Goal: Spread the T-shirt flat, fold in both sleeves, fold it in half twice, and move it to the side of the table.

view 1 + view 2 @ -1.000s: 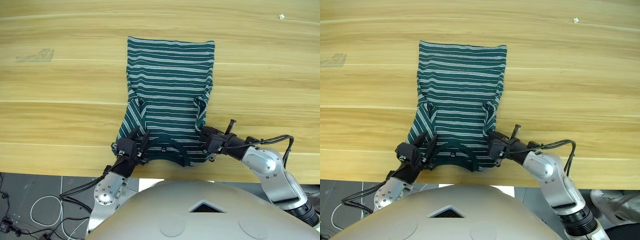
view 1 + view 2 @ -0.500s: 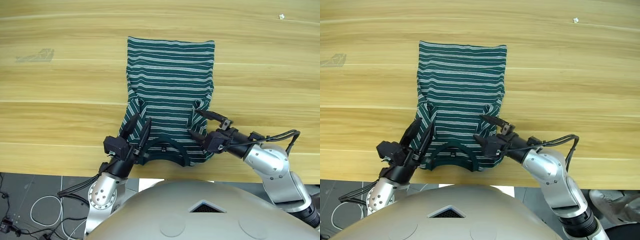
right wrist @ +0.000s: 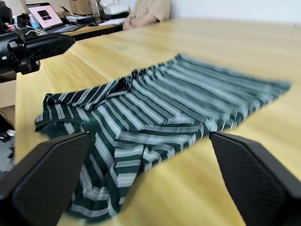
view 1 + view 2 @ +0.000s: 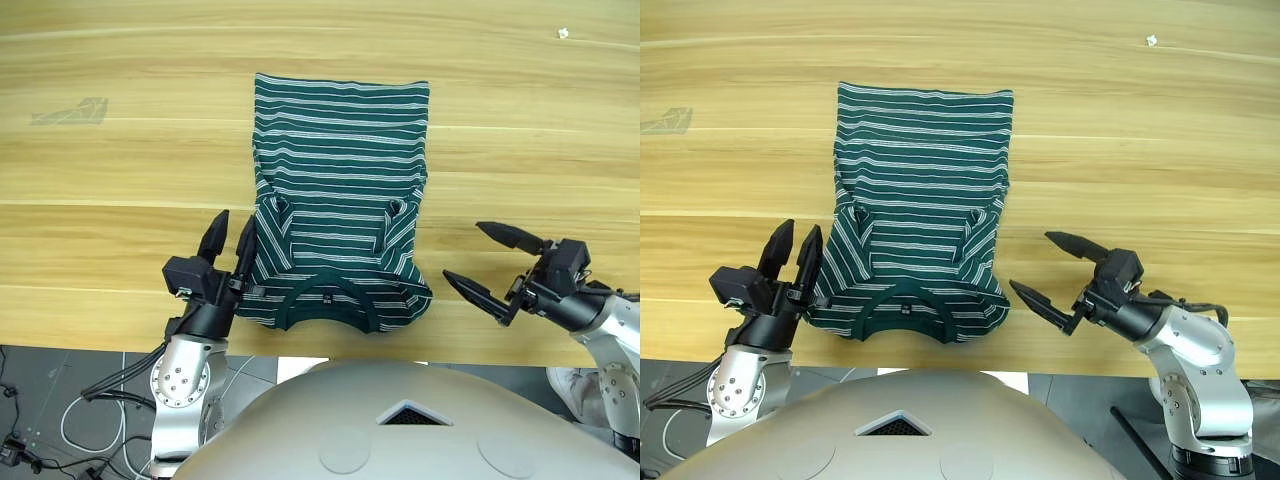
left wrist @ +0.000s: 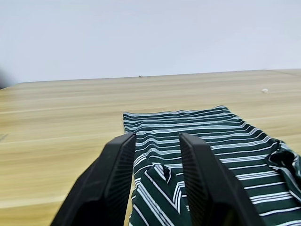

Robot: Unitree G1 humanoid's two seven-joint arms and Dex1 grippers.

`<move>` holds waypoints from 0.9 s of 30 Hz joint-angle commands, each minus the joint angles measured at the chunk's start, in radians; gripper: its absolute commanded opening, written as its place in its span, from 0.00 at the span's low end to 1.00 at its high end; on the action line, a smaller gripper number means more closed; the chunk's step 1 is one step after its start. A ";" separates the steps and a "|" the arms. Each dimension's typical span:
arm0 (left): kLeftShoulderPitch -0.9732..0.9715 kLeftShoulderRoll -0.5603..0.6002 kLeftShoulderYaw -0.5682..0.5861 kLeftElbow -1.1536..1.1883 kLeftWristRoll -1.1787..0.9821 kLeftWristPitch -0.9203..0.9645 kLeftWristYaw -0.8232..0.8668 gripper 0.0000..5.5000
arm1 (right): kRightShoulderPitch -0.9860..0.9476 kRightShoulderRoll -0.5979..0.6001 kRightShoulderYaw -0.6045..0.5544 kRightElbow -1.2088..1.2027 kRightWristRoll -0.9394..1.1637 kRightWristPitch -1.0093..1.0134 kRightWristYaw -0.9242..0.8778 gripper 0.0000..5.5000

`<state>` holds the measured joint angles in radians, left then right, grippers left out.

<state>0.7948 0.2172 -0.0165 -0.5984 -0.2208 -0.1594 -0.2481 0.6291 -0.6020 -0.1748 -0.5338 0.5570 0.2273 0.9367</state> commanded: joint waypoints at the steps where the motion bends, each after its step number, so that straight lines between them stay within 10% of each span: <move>1: 0.006 -0.001 0.008 -0.007 0.005 0.018 0.000 0.31 | 0.038 -0.016 0.029 0.053 -0.020 0.009 0.030 0.85; 27: -0.016 -0.016 -0.042 0.031 0.043 0.024 -0.003 0.31 | -0.036 0.030 0.269 0.166 -0.267 -0.065 -0.102 0.03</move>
<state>0.7772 0.1988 -0.0560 -0.5797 -0.1902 -0.1463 -0.2496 0.6000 -0.5622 0.1008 -0.3741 0.2901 0.1710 0.8342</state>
